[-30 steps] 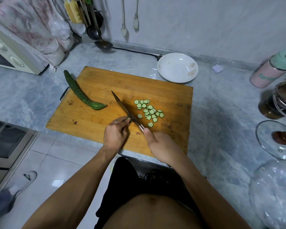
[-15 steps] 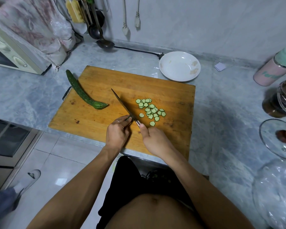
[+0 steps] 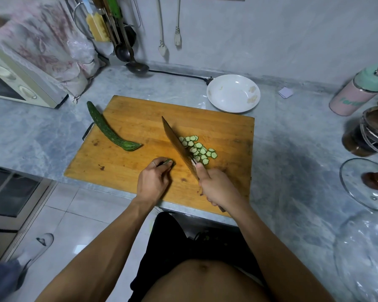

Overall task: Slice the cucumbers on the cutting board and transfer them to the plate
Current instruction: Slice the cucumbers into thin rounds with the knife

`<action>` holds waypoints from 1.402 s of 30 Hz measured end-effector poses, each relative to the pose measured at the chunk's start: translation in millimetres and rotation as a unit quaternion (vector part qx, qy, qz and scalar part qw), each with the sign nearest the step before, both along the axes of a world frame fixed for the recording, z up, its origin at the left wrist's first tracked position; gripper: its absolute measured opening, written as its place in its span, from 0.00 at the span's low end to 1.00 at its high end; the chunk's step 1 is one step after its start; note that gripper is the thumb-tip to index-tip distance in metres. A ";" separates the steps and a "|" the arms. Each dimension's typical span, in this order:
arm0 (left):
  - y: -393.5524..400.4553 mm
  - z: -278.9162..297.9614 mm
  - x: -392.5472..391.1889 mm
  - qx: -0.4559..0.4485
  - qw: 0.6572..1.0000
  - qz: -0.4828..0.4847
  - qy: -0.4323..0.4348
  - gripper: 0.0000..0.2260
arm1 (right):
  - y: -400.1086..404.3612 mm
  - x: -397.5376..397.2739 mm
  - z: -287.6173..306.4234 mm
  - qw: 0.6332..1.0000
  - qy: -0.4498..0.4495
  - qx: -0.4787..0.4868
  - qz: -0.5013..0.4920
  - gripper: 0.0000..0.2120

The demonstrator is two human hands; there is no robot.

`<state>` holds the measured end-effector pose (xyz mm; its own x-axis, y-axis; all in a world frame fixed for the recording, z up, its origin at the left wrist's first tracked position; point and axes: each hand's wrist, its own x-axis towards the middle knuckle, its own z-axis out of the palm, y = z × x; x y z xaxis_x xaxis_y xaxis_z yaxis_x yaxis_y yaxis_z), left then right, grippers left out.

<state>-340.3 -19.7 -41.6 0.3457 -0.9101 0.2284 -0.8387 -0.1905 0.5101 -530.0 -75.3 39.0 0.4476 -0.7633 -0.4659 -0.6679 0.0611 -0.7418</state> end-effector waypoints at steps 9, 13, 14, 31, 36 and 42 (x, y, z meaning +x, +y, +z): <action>-1.6 -0.8 6.1 0.004 1.000 -0.014 -0.007 0.12 | 11.9 4.4 13.4 0.998 -0.003 -0.011 0.063 0.31; -2.7 0.7 4.6 -0.011 1.000 -0.012 -0.002 0.12 | 15.6 2.3 12.2 0.997 0.008 -0.031 0.074 0.31; -2.9 0.4 5.0 -0.011 1.000 -0.014 -0.003 0.12 | 16.7 1.9 12.4 0.996 0.011 -0.037 0.078 0.31; -3.4 -3.6 6.4 0.013 1.000 -0.007 -0.001 0.13 | 12.4 2.8 15.9 0.998 0.011 0.017 0.062 0.30; -1.1 -5.5 3.3 0.012 1.000 -0.006 0.002 0.13 | 15.6 19.4 -0.2 0.997 0.025 -0.034 0.066 0.33; -1.7 -4.2 2.6 0.012 1.000 0.009 0.015 0.13 | 16.6 21.0 -10.1 0.997 0.020 -0.054 0.049 0.34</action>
